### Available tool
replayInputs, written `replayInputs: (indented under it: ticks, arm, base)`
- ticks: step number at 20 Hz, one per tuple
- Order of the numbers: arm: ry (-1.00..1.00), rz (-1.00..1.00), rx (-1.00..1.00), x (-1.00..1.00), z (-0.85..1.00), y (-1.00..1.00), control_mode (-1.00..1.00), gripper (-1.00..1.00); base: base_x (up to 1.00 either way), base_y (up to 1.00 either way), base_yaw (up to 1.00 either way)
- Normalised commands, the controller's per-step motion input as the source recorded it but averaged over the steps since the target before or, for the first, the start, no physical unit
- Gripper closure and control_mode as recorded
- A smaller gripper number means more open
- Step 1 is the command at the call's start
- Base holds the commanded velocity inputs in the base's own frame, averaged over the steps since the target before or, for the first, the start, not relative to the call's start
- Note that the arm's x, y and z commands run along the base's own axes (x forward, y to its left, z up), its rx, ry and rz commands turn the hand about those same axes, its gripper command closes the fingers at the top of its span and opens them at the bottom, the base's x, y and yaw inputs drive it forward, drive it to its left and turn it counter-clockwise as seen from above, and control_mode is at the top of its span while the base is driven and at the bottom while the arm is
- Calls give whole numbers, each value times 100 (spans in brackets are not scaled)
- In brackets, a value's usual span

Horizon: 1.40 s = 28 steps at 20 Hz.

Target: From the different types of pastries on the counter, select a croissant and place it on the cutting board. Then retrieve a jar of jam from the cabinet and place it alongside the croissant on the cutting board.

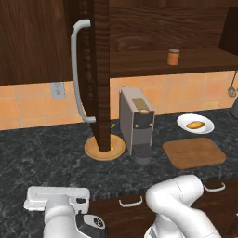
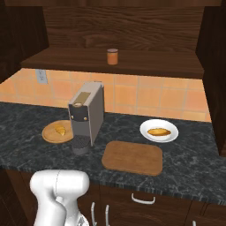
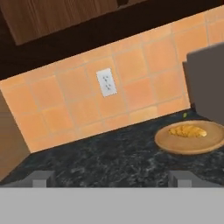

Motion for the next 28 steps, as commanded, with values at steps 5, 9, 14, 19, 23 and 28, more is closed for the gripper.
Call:
replayInputs:
  ticks: [5, 9, 14, 19, 23, 28]
  arm:
    - [31, -29, -3, 100, -3, 0, -100, -100]
    - [10, -27, 6, 100, -81, -2, -100, -100]
    - [7, -25, 7, 100, -80, -10, -100, -100]
    - [22, -28, 12, 100, -12, -53, -100, -100]
    - [20, -21, 9, 97, 0, -66, -100, -100]
    - [8, -5, 0, 55, 0, -79, -100, -100]
  base:
    - [0, 0, 0]
    - [0, 0, 0]
    - [0, 0, 0]
    - [0, 0, 0]
    - [0, 0, 0]
    - [0, 0, 0]
